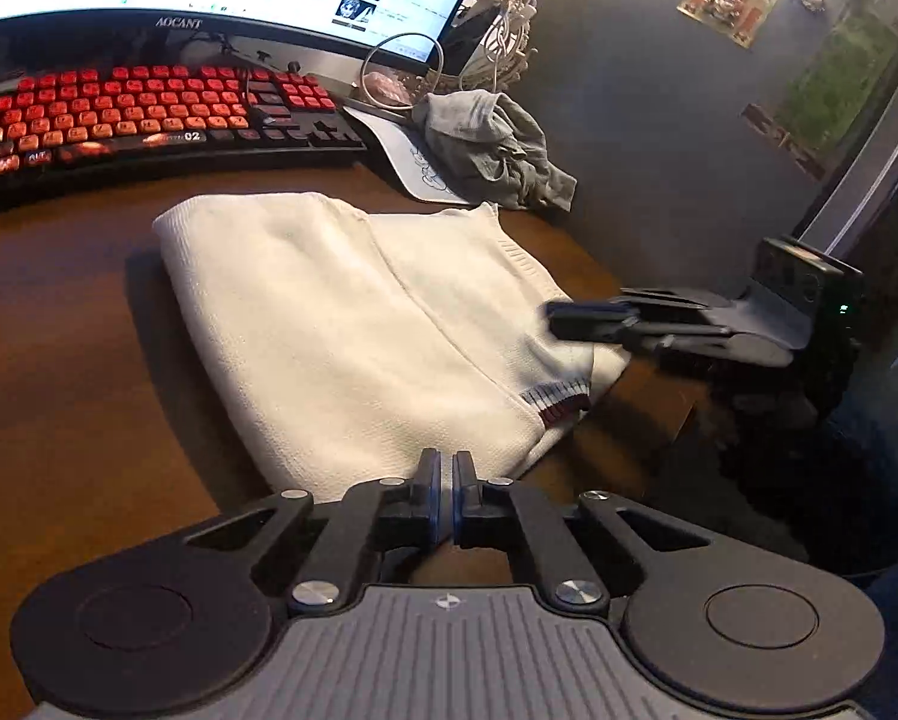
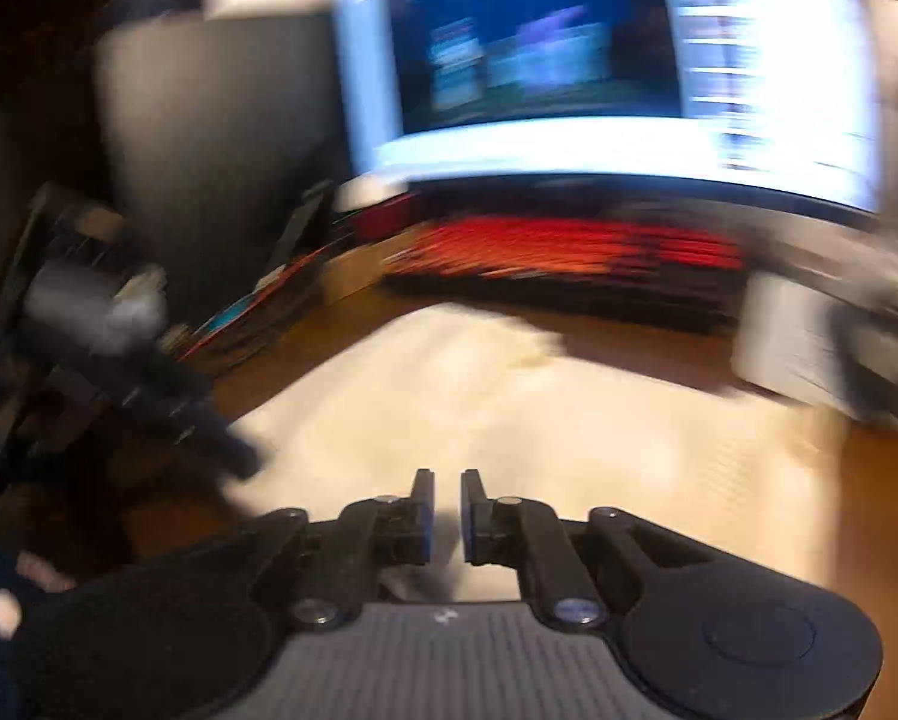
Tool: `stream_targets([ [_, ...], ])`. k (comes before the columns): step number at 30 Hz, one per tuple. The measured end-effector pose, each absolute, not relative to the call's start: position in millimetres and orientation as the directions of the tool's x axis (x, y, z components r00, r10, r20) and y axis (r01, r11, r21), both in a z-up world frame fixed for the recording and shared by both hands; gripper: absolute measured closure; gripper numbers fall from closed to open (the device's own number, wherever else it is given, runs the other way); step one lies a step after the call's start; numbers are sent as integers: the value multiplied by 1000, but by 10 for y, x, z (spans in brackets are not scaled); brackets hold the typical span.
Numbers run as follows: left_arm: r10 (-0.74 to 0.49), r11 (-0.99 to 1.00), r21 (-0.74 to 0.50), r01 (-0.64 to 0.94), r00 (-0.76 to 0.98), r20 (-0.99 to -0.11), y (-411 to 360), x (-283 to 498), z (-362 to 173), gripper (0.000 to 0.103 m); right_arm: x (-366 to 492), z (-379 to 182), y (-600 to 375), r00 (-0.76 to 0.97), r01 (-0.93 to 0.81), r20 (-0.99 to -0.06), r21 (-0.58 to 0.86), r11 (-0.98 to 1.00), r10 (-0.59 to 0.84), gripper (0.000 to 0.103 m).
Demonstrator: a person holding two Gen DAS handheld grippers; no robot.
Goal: Fold clothes
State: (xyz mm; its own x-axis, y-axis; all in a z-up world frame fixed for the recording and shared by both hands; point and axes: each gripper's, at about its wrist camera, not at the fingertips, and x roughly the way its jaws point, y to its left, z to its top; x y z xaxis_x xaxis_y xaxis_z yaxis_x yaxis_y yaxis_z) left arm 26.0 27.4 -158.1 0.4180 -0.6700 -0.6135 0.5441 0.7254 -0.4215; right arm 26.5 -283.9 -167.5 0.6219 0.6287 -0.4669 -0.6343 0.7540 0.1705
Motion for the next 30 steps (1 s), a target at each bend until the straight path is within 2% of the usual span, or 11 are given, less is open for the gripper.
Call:
stream_targets([
  [4, -653, 746, -406, 527, 462, -600, 293, 209, -1500, 96, 27, -1763, -3319, 806, -314, -430, 273, 909, 407, 74],
  [7, -645, 758, -403, 513, 492, -585, 381, 206, -1459, 95, -104, -1834, -3533, 838, -170, -459, 293, 941, 295, 74],
  [9, -642, 762, -415, 496, 496, -585, 439, 240, -1490, 86, -128, -1867, -3616, 846, -101, -471, 318, 943, 249, 71],
  [12, -628, 777, -429, 461, 513, -585, 502, 261, -1547, 86, -151, -1920, -3631, 845, -74, -473, 357, 931, 249, 70],
  [16, -625, 780, -435, 449, 535, -569, 572, 216, -1540, 84, -195, -1956, -3472, 836, -103, -485, 320, 942, 256, 70],
  [19, -609, 793, -433, 428, 549, -573, 637, 210, -1554, 83, -201, -1949, -3402, 846, -80, -487, 286, 955, 217, 74],
  [20, -604, 797, -437, 416, 551, -576, 660, 217, -1570, 82, -182, -1953, -3412, 846, -66, -490, 298, 952, 212, 88],
  [21, -597, 802, -442, 401, 552, -582, 682, 229, -1591, 82, -164, -1957, -3423, 846, -53, -491, 311, 949, 208, 92],
  [23, -583, 812, -453, 368, 552, -596, 703, 254, -1638, 81, -144, -1968, -3456, 851, -54, -475, 341, 939, 222, 94],
  [26, -624, 780, -511, 362, 513, -590, 645, 285, -1708, 80, -108, -1921, -3534, 871, -43, -448, 343, 938, 203, 96],
  [30, -637, 771, -492, 405, 494, -592, 370, 306, -1710, 78, 41, -1810, -3676, 890, -37, -420, 321, 946, 177, 96],
])
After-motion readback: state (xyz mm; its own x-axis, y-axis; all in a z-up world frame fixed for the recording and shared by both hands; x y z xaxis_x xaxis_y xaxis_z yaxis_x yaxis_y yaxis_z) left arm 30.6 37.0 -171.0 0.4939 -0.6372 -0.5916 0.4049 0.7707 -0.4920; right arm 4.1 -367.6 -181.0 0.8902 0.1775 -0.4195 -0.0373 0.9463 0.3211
